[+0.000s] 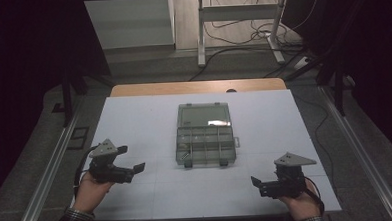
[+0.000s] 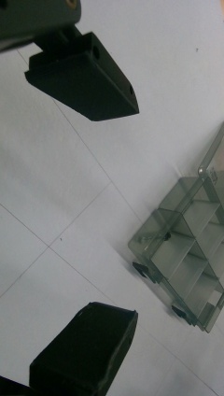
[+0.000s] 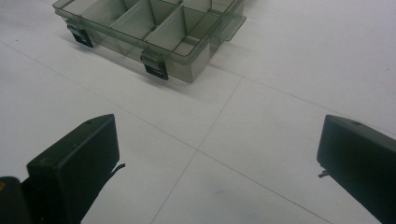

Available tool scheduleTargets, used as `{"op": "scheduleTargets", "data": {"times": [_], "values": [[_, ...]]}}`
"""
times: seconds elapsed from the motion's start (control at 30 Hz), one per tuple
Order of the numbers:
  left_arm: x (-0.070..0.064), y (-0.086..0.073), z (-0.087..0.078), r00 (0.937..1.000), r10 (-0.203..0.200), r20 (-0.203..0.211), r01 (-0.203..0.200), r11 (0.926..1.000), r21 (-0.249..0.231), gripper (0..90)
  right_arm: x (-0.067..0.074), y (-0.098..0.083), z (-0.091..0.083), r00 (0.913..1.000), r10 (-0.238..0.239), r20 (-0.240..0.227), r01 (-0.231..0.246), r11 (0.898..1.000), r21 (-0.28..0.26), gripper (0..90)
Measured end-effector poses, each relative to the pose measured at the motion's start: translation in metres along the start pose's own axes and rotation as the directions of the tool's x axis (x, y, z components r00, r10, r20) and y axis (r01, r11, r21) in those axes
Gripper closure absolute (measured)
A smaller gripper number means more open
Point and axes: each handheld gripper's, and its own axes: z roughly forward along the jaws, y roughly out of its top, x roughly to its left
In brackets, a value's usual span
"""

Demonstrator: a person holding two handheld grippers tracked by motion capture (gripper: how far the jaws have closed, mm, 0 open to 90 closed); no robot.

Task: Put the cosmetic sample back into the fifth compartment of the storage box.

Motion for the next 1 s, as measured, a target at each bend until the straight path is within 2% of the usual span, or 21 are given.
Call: {"op": "scheduleTargets", "data": {"times": [1.0], "values": [[0.008, -0.021, -0.025, 0.9979, -0.057, -0.03, 0.057, 0.9979, -0.03, 5.4, 0.0, 0.0, 0.0, 1.0, 0.002, 0.004, -0.002, 1.0, 0.002, 0.0]]}}
